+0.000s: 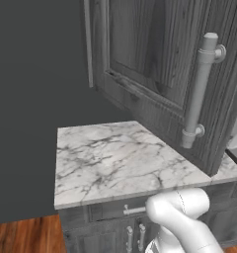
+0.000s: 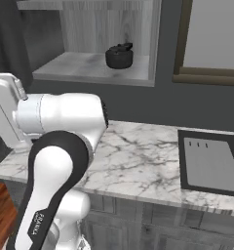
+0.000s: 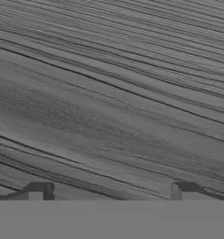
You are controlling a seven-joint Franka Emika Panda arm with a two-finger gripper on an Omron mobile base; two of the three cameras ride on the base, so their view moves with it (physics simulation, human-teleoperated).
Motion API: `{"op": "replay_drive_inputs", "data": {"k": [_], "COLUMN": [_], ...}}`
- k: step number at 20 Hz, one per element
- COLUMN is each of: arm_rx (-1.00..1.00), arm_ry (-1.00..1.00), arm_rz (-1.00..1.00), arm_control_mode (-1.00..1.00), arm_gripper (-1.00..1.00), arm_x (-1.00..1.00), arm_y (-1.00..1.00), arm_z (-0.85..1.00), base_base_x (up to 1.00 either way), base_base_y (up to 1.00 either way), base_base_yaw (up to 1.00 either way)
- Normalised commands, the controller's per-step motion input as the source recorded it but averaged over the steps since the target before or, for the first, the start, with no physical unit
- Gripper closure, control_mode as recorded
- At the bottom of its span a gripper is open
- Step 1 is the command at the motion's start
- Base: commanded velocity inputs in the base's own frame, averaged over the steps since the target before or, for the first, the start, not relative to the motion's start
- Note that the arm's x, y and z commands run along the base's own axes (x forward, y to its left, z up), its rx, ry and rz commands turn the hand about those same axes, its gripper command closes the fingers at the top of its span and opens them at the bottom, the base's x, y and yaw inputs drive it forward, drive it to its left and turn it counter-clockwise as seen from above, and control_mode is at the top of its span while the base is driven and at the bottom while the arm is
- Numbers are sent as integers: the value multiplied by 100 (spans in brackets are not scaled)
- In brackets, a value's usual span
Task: Open the cabinet, pick the kettle from the cabinet, and place it in the sink.
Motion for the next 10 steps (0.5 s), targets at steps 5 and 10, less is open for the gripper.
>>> {"op": "replay_drive_inputs", "data": {"k": [5,10], "arm_rx": [-2,-2], "arm_ry": [-16,-18], "arm_rz": [0,-3], "arm_control_mode": [-100,-100], "arm_gripper": [-100,-100], "arm_x": [-20,-13], "arm_y": [53,52], "arm_z": [-2,0], "base_base_x": [0,0], "base_base_y": [0,0], "base_base_yaw": [0,0]}}
